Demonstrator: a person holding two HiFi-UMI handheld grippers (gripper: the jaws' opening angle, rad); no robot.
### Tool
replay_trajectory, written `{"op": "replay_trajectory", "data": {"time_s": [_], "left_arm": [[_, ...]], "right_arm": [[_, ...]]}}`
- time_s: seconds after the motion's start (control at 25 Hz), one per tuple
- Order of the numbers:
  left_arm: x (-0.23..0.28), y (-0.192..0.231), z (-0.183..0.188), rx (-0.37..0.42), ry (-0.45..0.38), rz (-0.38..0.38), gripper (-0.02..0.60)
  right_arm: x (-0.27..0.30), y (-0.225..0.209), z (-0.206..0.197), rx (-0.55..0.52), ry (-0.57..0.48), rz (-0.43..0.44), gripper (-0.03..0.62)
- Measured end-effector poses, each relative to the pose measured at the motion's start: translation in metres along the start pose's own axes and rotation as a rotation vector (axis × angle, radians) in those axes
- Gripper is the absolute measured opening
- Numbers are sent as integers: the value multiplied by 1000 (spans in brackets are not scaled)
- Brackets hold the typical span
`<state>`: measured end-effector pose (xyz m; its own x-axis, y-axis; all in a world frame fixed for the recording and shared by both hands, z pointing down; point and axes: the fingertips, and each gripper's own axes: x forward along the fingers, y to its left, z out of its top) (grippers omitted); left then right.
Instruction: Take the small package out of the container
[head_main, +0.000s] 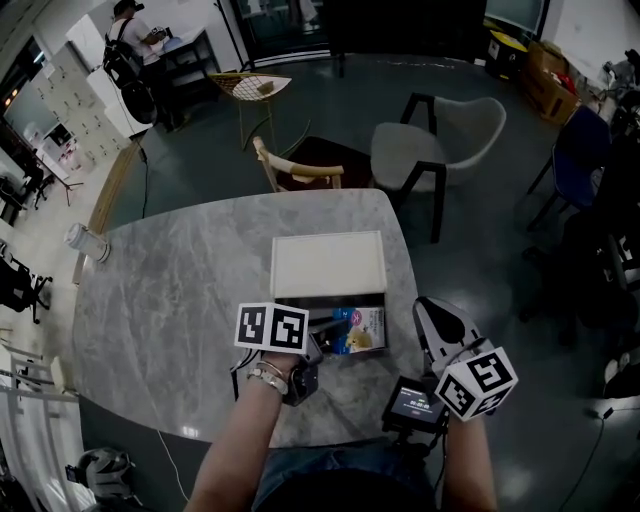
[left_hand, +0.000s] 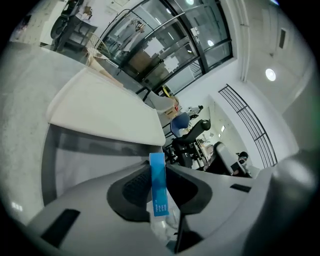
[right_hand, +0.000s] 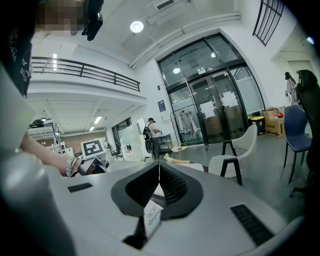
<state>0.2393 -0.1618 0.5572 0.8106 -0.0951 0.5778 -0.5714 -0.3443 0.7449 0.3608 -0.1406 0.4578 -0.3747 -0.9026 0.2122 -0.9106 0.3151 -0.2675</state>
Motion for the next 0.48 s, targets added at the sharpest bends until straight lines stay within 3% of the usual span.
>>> {"op": "replay_trajectory", "data": {"time_s": [0.48], "left_arm": [[-54,20,9,-76,-144,-63,94]], "right_arm": [[8,31,-1,16,-23,-6,26]]}}
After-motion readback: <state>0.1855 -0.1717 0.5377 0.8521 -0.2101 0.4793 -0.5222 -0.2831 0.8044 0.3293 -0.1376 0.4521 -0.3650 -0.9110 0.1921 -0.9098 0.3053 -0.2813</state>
